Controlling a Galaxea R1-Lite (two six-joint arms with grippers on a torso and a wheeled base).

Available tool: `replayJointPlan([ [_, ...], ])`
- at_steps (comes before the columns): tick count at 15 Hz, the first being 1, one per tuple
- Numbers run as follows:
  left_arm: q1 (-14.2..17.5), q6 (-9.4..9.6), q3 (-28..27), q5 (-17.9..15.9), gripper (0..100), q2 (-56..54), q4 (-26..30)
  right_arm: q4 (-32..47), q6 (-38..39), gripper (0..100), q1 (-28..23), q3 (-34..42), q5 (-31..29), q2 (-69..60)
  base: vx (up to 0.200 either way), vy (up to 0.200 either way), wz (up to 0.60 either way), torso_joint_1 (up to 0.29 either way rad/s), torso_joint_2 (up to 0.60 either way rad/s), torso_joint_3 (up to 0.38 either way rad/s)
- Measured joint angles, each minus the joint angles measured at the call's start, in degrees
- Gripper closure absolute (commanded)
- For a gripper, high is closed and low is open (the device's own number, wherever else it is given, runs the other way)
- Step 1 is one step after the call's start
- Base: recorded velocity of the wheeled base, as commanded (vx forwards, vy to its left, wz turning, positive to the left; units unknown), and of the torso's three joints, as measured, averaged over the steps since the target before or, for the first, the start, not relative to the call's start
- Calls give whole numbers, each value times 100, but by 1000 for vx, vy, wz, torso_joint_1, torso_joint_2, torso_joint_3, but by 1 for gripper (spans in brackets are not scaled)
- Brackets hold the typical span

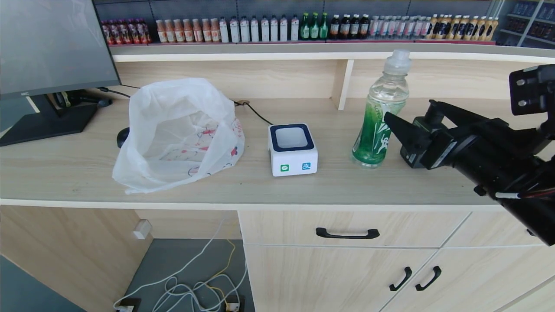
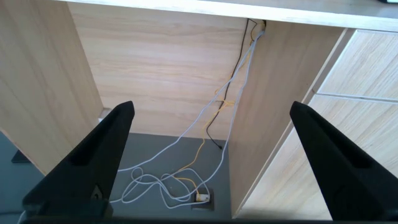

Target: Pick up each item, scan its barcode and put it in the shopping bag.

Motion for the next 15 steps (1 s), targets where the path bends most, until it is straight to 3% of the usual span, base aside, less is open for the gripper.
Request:
replayJointPlan([
  [8, 0, -2, 0, 0, 0, 0, 0, -38, 20, 0, 143, -466, -7, 628, 0, 0, 0, 0, 0, 0],
  [15, 0, -2, 0, 0, 0, 0, 2, -66, 27, 0, -74, -699, -27, 953, 0, 0, 0, 0, 0, 0],
])
